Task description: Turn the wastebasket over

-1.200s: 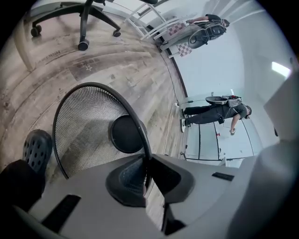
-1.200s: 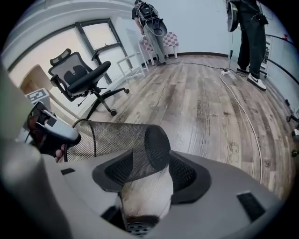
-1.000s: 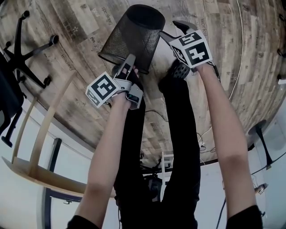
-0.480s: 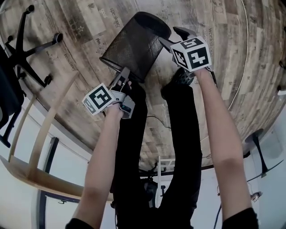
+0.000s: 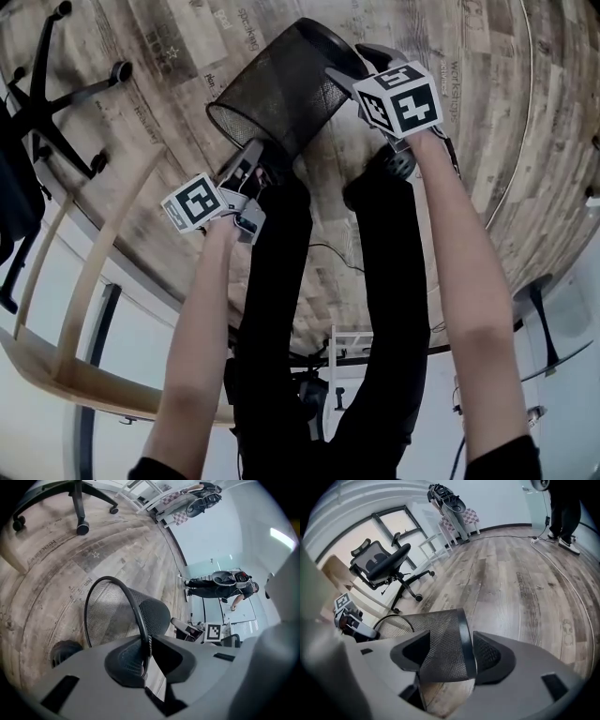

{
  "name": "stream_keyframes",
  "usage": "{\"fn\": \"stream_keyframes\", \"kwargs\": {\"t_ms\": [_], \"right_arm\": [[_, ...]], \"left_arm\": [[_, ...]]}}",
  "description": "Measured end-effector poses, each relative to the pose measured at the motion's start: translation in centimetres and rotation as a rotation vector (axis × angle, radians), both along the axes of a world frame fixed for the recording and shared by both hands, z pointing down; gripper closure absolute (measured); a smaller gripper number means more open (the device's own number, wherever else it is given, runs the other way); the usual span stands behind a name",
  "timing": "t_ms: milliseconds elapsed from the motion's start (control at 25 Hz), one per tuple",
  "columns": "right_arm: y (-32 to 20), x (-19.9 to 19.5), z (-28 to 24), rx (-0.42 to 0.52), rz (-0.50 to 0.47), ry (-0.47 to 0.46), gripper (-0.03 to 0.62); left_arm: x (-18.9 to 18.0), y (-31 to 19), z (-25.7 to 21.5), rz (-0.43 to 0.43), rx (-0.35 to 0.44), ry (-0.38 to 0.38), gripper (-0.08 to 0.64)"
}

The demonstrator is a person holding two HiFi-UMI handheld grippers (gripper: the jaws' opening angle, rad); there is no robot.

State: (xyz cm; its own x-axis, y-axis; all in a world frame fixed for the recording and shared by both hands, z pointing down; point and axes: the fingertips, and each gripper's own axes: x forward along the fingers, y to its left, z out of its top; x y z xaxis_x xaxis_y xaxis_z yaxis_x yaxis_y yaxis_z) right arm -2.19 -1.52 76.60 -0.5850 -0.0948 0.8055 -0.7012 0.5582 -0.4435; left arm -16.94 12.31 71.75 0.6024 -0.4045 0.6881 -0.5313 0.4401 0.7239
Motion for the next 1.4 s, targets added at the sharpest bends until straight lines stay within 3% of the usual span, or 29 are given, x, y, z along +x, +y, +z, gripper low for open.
{"fn": "stream_keyframes", "kwargs": {"t_ms": [240,400,840,920,960,1400], "right_arm": [[0.6,-0.4,0.7,0.013,-0.046,-0.010,0.296],[0.9,-0.7,1.2,-0.024,-0.028,-0.045,0.291],[0.6,-0.6,0.9,-0.008,0.033,-0.045,0.291],[1.3,-0.7,0.8,-0.018,0.031,-0.047,0.296],[1.6,-0.8,0.8,-0.015,0.030,-0.043,0.296],[2.5,1.0,-0.9,0.008,0.083,-0.045,0.311]], "left_arm": [[-0.8,-0.1,1.1,0.027,-0.006,-0.013,0.495],[-1.4,-0.4,2.2,0.045,-0.025,-0.030,0.488],[-1.8,-0.8,2.6,0.061,-0.028,-0.089,0.465],[-0.8,-1.0,2.5,0.075,-0.022,-0.094,0.255],[-0.5,-1.1,2.6,0.084,-0.025,-0.109,0.227],[1.0,-0.4,2.2,0.084,-0.042,-0.126,0.207]]}}
